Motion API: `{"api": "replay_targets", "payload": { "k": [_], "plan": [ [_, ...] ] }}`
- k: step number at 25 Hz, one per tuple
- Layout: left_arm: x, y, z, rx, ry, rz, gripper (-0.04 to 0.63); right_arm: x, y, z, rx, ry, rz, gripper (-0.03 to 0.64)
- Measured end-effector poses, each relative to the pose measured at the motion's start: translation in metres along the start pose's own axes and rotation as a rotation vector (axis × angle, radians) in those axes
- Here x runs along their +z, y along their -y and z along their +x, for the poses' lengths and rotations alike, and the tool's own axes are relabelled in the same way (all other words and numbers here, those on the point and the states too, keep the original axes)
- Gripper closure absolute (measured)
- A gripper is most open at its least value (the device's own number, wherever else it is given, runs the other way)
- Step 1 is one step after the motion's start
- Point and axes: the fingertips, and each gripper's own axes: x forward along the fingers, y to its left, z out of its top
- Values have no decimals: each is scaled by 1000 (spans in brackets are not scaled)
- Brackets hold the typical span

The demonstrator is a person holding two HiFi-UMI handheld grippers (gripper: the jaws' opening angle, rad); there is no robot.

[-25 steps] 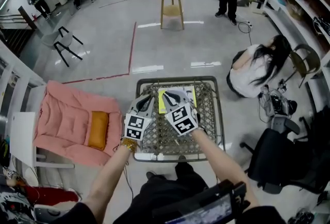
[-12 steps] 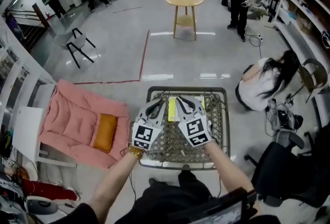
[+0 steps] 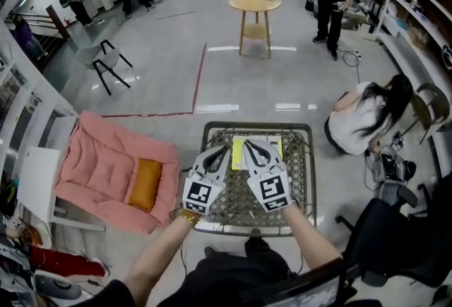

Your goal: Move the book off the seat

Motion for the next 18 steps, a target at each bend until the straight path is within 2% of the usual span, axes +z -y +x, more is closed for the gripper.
{"api": "replay_targets", "payload": {
  "k": [7, 13, 18],
  "plan": [
    [-14, 9, -3, -3, -34, -41, 581, -21, -15, -7, 11, -19, 18, 601],
    [-21, 19, -10, -33, -15, -49, 583, -34, -26, -17, 18, -9, 37, 601],
    [-43, 22, -10, -30, -63, -73, 583, -55, -38, -16, 34, -60, 60, 601]
  ]
}}
